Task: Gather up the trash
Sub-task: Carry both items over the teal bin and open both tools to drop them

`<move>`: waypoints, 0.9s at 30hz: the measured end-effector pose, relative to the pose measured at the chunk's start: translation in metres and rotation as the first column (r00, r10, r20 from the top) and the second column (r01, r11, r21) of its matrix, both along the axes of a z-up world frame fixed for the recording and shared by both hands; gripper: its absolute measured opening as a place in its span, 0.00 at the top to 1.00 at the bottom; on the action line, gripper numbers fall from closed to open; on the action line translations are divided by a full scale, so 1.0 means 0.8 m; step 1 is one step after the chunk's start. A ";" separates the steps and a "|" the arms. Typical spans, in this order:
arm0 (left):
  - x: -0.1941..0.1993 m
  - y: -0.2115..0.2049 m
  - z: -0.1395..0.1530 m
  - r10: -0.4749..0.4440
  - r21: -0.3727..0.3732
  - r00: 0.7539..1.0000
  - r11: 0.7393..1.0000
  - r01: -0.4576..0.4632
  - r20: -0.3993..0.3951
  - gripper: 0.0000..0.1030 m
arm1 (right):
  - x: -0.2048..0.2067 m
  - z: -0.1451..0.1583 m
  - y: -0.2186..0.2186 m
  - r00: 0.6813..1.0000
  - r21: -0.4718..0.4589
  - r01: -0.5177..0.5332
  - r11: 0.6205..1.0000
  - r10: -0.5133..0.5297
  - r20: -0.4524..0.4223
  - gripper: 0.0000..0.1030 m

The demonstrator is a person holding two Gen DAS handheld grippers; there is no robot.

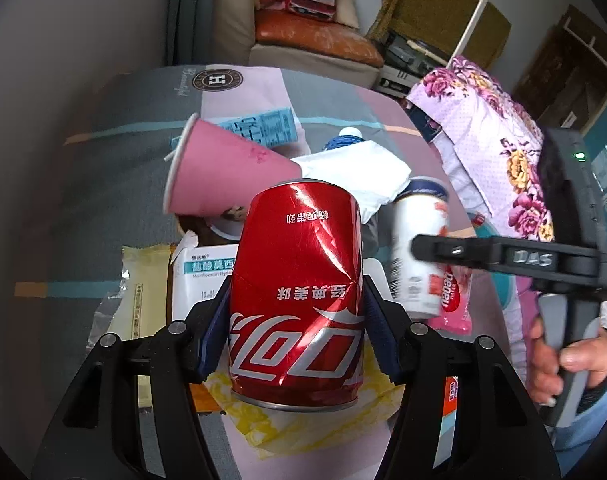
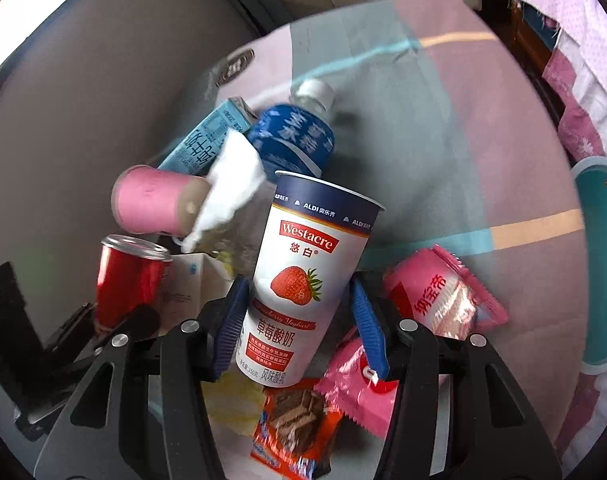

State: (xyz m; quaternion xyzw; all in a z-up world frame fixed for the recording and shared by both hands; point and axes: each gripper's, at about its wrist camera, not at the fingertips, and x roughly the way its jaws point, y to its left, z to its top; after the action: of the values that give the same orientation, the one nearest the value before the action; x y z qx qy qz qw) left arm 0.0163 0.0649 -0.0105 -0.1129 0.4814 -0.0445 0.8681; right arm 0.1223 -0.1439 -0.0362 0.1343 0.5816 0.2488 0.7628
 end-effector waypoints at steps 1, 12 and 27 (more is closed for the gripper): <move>-0.002 -0.002 0.002 -0.002 0.002 1.000 1.000 0.002 0.000 0.40 | -0.001 0.003 -0.002 1.000 0.005 0.002 1.000 -0.003 0.007 0.52; -0.003 -0.051 0.041 -0.094 -0.003 0.994 0.996 0.094 0.055 0.40 | -0.033 0.073 -0.093 0.984 0.108 0.119 0.987 -0.132 0.118 0.52; 0.086 -0.293 0.000 -0.444 0.024 0.895 0.895 0.445 -0.046 0.40 | -0.056 0.038 -0.326 0.839 -0.004 0.522 0.853 -0.512 0.184 0.52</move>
State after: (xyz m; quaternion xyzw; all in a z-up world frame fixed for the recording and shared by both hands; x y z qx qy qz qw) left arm 0.0855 -0.1698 -0.0108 0.0137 0.5121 -0.2314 0.8271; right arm 0.0776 -0.4045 -0.0062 0.2430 0.4603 0.0291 0.8534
